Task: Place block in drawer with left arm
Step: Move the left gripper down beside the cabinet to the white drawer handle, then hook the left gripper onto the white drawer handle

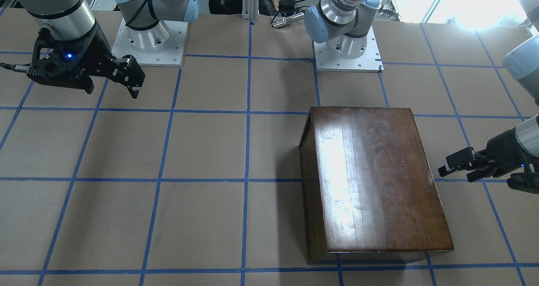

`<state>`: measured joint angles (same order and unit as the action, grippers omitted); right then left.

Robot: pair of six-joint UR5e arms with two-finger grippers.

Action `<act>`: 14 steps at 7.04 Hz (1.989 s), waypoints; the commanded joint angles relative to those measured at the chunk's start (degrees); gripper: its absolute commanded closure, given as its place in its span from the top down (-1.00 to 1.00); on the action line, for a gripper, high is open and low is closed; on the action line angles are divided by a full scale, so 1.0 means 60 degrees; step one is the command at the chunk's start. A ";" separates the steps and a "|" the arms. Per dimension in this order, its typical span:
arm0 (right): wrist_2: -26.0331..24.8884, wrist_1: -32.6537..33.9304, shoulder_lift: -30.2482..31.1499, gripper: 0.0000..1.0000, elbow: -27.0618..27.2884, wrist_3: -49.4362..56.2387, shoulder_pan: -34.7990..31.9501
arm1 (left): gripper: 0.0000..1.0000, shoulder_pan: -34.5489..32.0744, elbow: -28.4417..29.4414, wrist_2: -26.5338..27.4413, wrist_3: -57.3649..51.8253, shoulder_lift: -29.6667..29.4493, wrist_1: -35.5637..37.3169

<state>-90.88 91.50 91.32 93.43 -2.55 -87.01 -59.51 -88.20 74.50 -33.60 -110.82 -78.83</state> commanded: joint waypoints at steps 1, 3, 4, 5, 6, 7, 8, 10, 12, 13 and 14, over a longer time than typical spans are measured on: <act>0.0000 0.0000 0.0000 1.00 0.0000 0.0000 0.0000 | 1.00 0.0002 -0.0095 -0.0359 0.0004 -0.0221 0.0014; 0.0000 0.0000 0.0000 1.00 0.0000 0.0000 0.0000 | 1.00 0.0002 -0.0110 -0.0333 0.0019 -0.0412 0.0029; 0.0000 0.0000 0.0000 1.00 0.0000 0.0000 0.0000 | 1.00 0.0002 -0.0124 -0.0347 0.0063 -0.0543 0.0029; 0.0000 0.0000 0.0000 1.00 0.0000 0.0000 0.0000 | 1.00 0.0002 -0.0139 -0.0376 0.0063 -0.0631 0.0029; 0.0000 0.0000 0.0000 1.00 0.0000 0.0000 0.0000 | 1.00 0.0002 -0.0154 -0.0376 0.0063 -0.0647 0.0043; 0.0000 0.0000 0.0000 1.00 0.0000 0.0000 0.0000 | 1.00 0.0002 -0.0154 -0.0376 0.0049 -0.0676 0.0029; 0.0000 0.0000 0.0000 1.00 0.0000 0.0000 0.0000 | 1.00 0.0002 -0.0168 -0.0362 0.0048 -0.0676 0.0029; 0.0000 0.0000 0.0000 1.00 0.0000 0.0000 0.0000 | 1.00 0.0002 -0.0183 -0.0333 0.0034 -0.0720 0.0043; 0.0000 0.0000 0.0000 1.00 0.0000 0.0000 0.0000 | 1.00 0.0002 -0.0110 -0.0303 -0.0039 -0.0720 0.0043; 0.0000 0.0000 0.0000 1.00 0.0000 0.0000 0.0000 | 1.00 0.0002 -0.0081 -0.0274 -0.0054 -0.0720 0.0043; 0.0000 0.0000 0.0000 1.00 0.0000 0.0000 0.0000 | 1.00 0.0002 -0.0080 -0.0259 -0.0069 -0.0706 0.0058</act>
<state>-90.88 91.49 91.32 93.43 -2.55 -87.01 -59.50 -88.77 72.82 -33.89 -115.12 -78.55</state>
